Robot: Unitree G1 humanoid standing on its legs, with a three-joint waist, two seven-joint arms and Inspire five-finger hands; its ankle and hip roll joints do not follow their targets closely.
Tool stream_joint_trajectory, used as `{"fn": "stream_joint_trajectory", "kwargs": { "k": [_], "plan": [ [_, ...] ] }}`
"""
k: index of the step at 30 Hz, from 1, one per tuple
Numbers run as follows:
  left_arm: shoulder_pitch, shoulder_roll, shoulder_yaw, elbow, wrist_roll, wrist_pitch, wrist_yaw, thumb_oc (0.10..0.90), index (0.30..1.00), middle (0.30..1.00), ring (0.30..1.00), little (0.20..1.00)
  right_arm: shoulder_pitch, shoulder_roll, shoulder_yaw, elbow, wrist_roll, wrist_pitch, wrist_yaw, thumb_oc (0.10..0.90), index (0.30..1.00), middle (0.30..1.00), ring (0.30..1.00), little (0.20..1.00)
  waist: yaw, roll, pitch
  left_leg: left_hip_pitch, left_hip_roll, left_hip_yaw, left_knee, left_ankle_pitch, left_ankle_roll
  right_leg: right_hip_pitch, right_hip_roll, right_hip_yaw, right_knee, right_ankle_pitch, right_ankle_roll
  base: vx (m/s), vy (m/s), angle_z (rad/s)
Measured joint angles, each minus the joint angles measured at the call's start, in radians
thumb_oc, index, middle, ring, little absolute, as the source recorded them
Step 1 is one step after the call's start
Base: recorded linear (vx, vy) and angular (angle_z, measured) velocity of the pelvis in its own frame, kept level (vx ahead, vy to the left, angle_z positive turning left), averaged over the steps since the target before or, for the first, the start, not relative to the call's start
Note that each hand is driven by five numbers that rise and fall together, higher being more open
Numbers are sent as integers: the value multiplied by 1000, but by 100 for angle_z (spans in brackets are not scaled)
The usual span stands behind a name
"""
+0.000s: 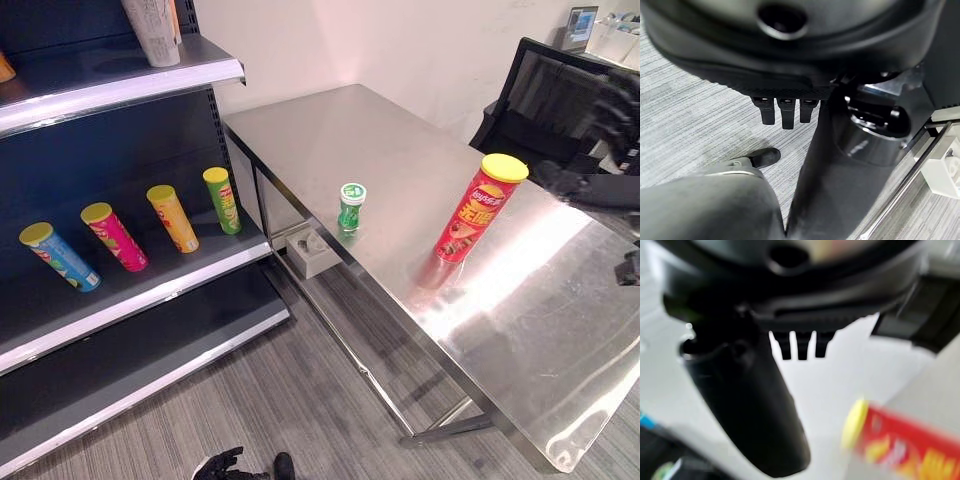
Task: Put the goods on the table back onto the shelves and tidy them up.
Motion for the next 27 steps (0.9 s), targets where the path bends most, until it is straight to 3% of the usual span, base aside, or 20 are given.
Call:
{"fn": "stream_joint_trajectory", "kwargs": {
  "k": [7, 14, 18, 27],
  "plan": [
    [-2, -6, 1, 0, -1, -8, 0, 800, 900, 900, 900, 900, -21, -17, 41, -19, -9, 11, 28, 800, 900, 900, 900, 900, 17, -2, 1, -3, -7, -12, 0, 0, 0, 2, -3, -15, 0, 0, 0, -5, -11, 6],
    [-3, 0, 3, 2, -1, -15, 1, 800, 900, 900, 900, 900, -119, -137, 141, 72, -155, 36, 24, 800, 900, 900, 900, 900, 14, -16, 10, -6, -7, -23, 0, 1, 0, 2, 0, -28, 0, 0, 0, -1, -4, 3],
    [-9, 4, 8, 2, -1, -17, 3, 800, 900, 900, 900, 900, -215, -138, 208, 145, -176, 38, 24, 800, 900, 900, 900, 900, 17, -27, 16, -8, -8, -28, 0, 1, -1, 2, 0, -35, 0, 0, 0, -2, 0, 3],
    [-17, 6, 10, 12, -4, -20, 4, 800, 900, 900, 900, 900, -217, -136, 259, 188, -167, 53, 28, 800, 900, 900, 900, 900, 31, -36, 21, -15, -9, -51, 4, 6, 1, 4, 8, -54, 0, 0, 0, -2, -5, 7]
  ]
}}
